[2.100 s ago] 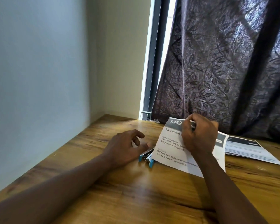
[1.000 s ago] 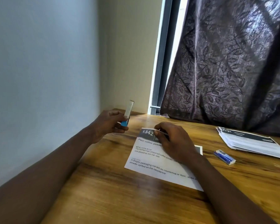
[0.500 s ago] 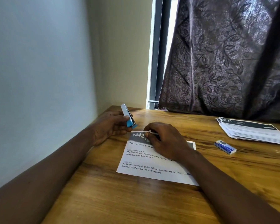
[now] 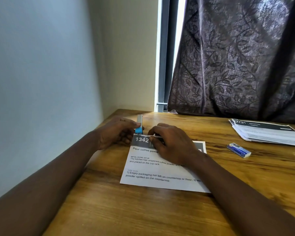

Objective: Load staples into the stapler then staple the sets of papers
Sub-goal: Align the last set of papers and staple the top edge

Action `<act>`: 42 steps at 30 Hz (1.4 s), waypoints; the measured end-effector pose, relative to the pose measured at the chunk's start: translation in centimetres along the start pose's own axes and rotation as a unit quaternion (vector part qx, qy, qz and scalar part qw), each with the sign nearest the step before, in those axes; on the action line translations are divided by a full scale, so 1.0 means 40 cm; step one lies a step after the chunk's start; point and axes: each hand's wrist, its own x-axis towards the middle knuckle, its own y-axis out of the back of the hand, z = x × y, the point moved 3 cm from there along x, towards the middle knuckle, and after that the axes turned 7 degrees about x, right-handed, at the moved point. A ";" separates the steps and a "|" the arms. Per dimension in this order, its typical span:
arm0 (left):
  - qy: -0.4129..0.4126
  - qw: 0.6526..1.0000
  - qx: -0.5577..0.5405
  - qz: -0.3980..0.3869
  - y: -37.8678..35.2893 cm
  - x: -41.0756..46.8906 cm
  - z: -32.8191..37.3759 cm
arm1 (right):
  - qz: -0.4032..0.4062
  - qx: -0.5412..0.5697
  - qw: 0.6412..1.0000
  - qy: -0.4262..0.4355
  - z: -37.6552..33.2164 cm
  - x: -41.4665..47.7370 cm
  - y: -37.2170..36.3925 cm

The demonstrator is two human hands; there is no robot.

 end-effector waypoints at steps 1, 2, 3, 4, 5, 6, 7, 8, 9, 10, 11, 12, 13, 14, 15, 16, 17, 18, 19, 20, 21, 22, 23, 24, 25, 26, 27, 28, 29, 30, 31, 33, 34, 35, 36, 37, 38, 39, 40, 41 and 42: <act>0.000 1.000 0.001 -0.001 -0.002 -0.002 0.001 | -0.003 0.000 1.000 0.000 0.001 0.000 -0.003; -0.002 1.000 -0.001 0.008 -0.005 -0.001 0.003 | -0.003 0.005 1.000 -0.001 0.001 0.000 -0.003; -0.003 1.000 -0.007 0.026 -0.006 -0.001 0.004 | 0.001 0.014 1.000 -0.002 0.000 0.000 -0.002; -0.005 0.999 -0.013 0.046 -0.004 0.002 0.002 | 0.008 0.024 1.000 -0.005 -0.001 0.001 0.001; -0.006 0.998 -0.017 0.061 -0.002 0.005 0.000 | 0.015 0.035 0.999 -0.008 -0.003 0.003 0.005; -0.004 0.998 -0.020 0.066 0.001 0.006 -0.003 | 0.016 0.047 0.999 -0.015 -0.005 0.004 0.006; 0.001 0.998 -0.021 0.063 0.002 0.006 -0.003 | 0.014 0.063 0.998 -0.024 -0.007 0.004 0.006; 0.005 0.998 -0.021 0.057 0.003 0.005 -0.005 | 0.008 0.079 0.996 -0.036 -0.008 0.004 0.004; 0.008 0.998 -0.021 0.051 0.002 0.004 -0.004 | 0.001 0.094 0.994 -0.049 -0.009 0.006 -0.001; 0.010 0.999 -0.022 0.049 0.002 0.004 -0.003 | -0.009 0.107 0.992 -0.062 -0.011 0.006 -0.006; 0.012 0.999 -0.025 0.047 0.001 0.002 -0.001 | -0.021 0.120 0.990 -0.073 -0.012 0.007 -0.011; 0.013 0.999 -0.027 0.045 0.002 0.002 -0.002 | -0.033 0.133 0.987 -0.086 -0.014 0.009 -0.014; 0.014 0.999 -0.030 0.043 0.002 0.003 -0.003 | -0.044 0.147 0.983 -0.098 -0.015 0.009 -0.015; 0.014 0.999 -0.031 0.040 0.005 0.005 -0.005 | -0.055 0.158 0.980 -0.107 -0.015 0.009 -0.016; 0.016 0.999 -0.032 0.039 0.006 0.006 -0.006 | -0.061 0.172 0.977 -0.109 -0.015 0.008 -0.018; 0.019 0.999 -0.032 0.037 0.007 0.006 -0.006 | -0.067 0.189 0.974 -0.109 -0.011 0.007 -0.022; 0.021 0.999 -0.033 0.035 0.007 0.005 -0.004 | -0.070 0.211 0.969 -0.110 -0.008 0.006 -0.026; 0.022 0.999 -0.035 0.034 0.006 0.005 -0.004 | -0.072 0.228 0.964 -0.112 -0.004 0.005 -0.029; 0.022 0.999 -0.036 0.031 0.004 0.004 -0.002 | -0.071 0.237 0.962 -0.117 0.001 0.005 -0.032; 0.022 0.999 -0.036 0.027 0.005 0.003 -0.003 | -0.068 0.239 0.961 -0.121 0.006 0.006 -0.035; 0.023 0.999 -0.036 0.021 0.005 0.002 -0.002 | -0.065 0.238 0.961 -0.125 0.010 0.007 -0.038; 0.023 0.999 -0.034 0.013 0.006 0.001 -0.004 | -0.059 0.238 0.961 -0.127 0.012 0.008 -0.039; 0.023 0.999 -0.032 0.004 0.006 -0.001 -0.003 | -0.052 0.239 0.961 -0.129 0.015 0.007 -0.041; 0.022 0.999 -0.028 -0.002 0.005 -0.002 -0.002 | -0.045 0.239 0.961 -0.132 0.016 0.007 -0.042; 0.022 0.999 -0.025 -0.007 0.004 -0.004 -0.002 | -0.039 0.236 0.962 -0.135 0.016 0.006 -0.045; 0.021 1.000 -0.021 -0.009 0.002 -0.005 0.000 | -0.037 0.228 0.963 -0.137 0.015 0.005 -0.047; 0.021 1.000 -0.019 -0.011 0.001 -0.006 0.001 | -0.037 0.221 0.965 -0.139 0.015 0.005 -0.049; 0.021 1.000 -0.017 -0.013 -0.001 -0.007 0.002 | -0.038 0.214 0.966 -0.143 0.015 0.006 -0.052; 0.020 1.000 -0.015 -0.016 -0.002 -0.007 0.003 | -0.036 0.209 0.966 -0.148 0.016 0.006 -0.052; 0.020 1.000 -0.012 -0.019 -0.002 -0.006 0.004 | -0.031 0.209 0.965 -0.152 0.017 0.006 -0.051; 0.018 1.000 -0.009 -0.021 -0.003 -0.007 0.004 | -0.025 0.214 0.964 -0.157 0.017 0.006 -0.051; 0.015 1.000 -0.002 -0.027 -0.004 -0.007 0.006 | -0.020 0.230 0.959 -0.165 0.019 0.004 -0.049; 0.013 0.999 0.000 -0.030 -0.004 -0.007 0.006 | -0.020 0.236 0.957 -0.166 0.020 0.004 -0.049; 0.012 0.999 0.003 -0.032 -0.005 -0.007 0.007 | -0.019 0.241 0.956 -0.166 0.020 0.003 -0.048; 0.011 0.999 0.004 -0.034 -0.005 -0.008 0.007 | -0.017 0.247 0.955 -0.167 0.020 0.003 -0.048; 0.010 0.999 0.006 -0.035 -0.005 -0.007 0.007 | -0.014 0.253 0.953 -0.167 0.021 0.003 -0.047; 0.008 0.999 0.007 -0.037 -0.005 -0.007 0.007 | -0.010 0.258 0.951 -0.169 0.021 0.003 -0.046; 0.007 0.999 0.011 -0.038 -0.006 -0.008 0.007 | -0.006 0.262 0.950 -0.170 0.021 0.003 -0.046; 0.005 0.999 0.017 -0.039 -0.007 -0.008 0.008 | -0.003 0.264 0.950 -0.170 0.020 0.003 -0.046; 0.003 0.999 0.025 -0.039 -0.009 -0.009 0.008 | 0.000 0.266 0.949 -0.168 0.018 0.003 -0.046; 0.002 0.999 0.034 -0.040 -0.011 -0.008 0.009 | 0.004 0.269 0.948 -0.167 0.017 0.004 -0.045</act>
